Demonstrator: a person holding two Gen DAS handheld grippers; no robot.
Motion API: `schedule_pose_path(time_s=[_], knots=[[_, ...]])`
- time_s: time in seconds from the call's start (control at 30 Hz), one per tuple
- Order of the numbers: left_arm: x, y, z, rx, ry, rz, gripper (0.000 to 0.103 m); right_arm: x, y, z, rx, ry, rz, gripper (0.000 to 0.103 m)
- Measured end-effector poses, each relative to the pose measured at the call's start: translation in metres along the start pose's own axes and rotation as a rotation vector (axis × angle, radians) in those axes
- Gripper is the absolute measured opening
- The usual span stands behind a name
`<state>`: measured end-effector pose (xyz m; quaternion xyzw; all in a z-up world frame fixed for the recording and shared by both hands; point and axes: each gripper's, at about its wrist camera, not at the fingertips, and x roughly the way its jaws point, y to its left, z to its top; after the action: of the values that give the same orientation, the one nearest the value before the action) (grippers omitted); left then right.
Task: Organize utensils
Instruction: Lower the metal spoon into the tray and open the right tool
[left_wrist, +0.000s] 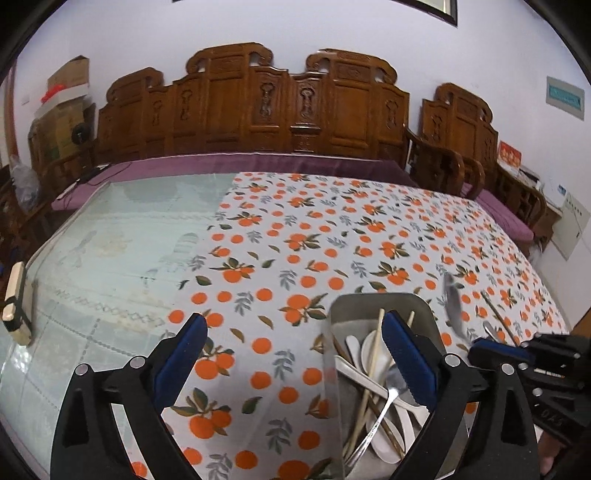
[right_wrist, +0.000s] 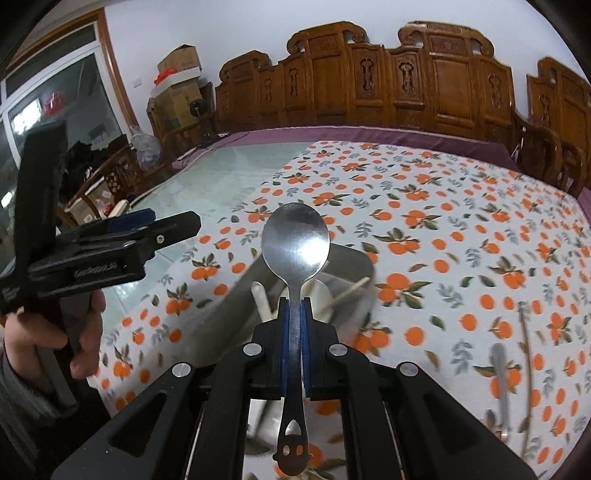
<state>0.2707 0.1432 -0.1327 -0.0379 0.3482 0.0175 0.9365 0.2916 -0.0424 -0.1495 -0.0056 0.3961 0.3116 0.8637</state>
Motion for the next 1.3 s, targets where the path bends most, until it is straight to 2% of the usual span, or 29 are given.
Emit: schedule_pose_path(time_s=[0.27,0.6,0.67,0.77,0.87,1.13,1.23,1.3], knots=[[-0.002,0.013,0.003,-0.013,-0.006,0.030,0.092,0.036,0.018,0.005,0.027,0.038,-0.005,0.007],[-0.003,0.017,0.004,-0.024,-0.005,0.032,0.092,0.070,0.014,-0.009,0.057,0.116,-0.011,0.008],[-0.002,0.016,0.003,-0.023,-0.003,0.029,0.092,0.070,0.011,-0.011,0.054,0.117,-0.016,0.011],[-0.002,0.011,0.003,-0.015,0.001,0.023,0.092,0.065,0.007,-0.011,0.047,0.112,-0.024,0.011],[-0.002,0.005,0.003,-0.006,0.000,0.020,0.092,0.048,0.002,-0.008,0.029,0.070,-0.022,0.011],[-0.006,-0.020,0.006,0.008,-0.018,-0.023,0.092,-0.019,-0.027,-0.001,-0.048,-0.023,-0.086,0.011],[-0.005,-0.035,0.005,0.027,-0.021,-0.037,0.092,-0.043,-0.047,-0.005,-0.068,-0.044,-0.132,0.018],[-0.004,-0.044,0.005,0.033,-0.021,-0.046,0.092,-0.054,-0.058,-0.009,-0.079,-0.050,-0.166,0.020]])
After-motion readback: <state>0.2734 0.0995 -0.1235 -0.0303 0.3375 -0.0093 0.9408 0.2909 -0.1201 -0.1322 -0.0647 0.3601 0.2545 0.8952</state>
